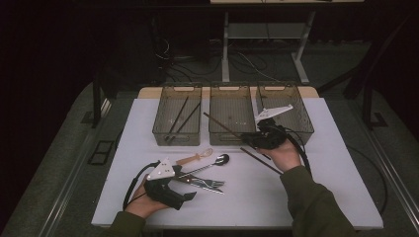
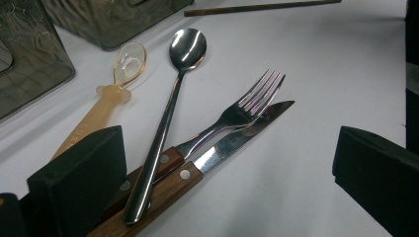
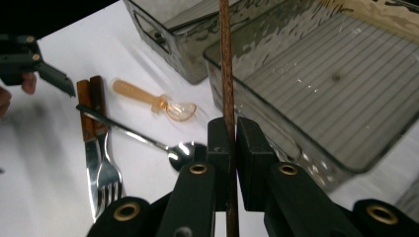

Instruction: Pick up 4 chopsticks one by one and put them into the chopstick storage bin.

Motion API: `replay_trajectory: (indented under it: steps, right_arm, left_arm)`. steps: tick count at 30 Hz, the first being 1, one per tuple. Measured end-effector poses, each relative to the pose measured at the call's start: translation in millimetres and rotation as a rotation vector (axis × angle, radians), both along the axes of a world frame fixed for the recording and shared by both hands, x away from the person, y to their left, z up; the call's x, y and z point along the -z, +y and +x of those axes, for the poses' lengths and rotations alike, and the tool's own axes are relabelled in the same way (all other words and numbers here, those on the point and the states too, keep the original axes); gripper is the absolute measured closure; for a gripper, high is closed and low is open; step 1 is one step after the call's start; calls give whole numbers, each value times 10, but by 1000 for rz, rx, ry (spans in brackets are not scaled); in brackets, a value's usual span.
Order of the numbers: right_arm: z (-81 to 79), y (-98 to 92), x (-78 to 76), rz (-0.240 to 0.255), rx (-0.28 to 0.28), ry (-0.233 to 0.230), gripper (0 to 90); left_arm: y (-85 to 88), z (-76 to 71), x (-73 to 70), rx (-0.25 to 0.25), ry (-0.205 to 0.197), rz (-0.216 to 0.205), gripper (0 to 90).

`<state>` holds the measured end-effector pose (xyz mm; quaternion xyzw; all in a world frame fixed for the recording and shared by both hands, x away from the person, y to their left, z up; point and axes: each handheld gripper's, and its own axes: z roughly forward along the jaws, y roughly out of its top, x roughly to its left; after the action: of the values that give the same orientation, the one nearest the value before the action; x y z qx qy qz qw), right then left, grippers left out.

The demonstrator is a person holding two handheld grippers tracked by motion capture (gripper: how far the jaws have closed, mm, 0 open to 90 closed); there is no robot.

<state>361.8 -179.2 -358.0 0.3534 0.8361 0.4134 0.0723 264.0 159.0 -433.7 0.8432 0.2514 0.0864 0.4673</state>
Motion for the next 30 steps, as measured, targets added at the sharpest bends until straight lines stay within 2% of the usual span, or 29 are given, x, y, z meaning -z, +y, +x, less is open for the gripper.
replay_trajectory:
  steps: [5,12,19,27,30]
  right_arm:
    - [99,153,-18,-7,-4,-2,848]
    - [216,323,-39,-10,16,10,848]
    - [404,555,-92,-7,36,22,848]
    - [608,852,-147,-33,53,8,848]
    - [685,965,-149,-42,62,12,847]
  left_arm:
    - [-12,-4,3,-1,1,-5,0]
    - [-10,-2,1,-3,1,-7,0]
    - [-12,0,-2,-2,4,1,0]
    - [-22,-8,-4,-2,8,-8,0]
    - [-28,-4,0,7,-2,12,0]
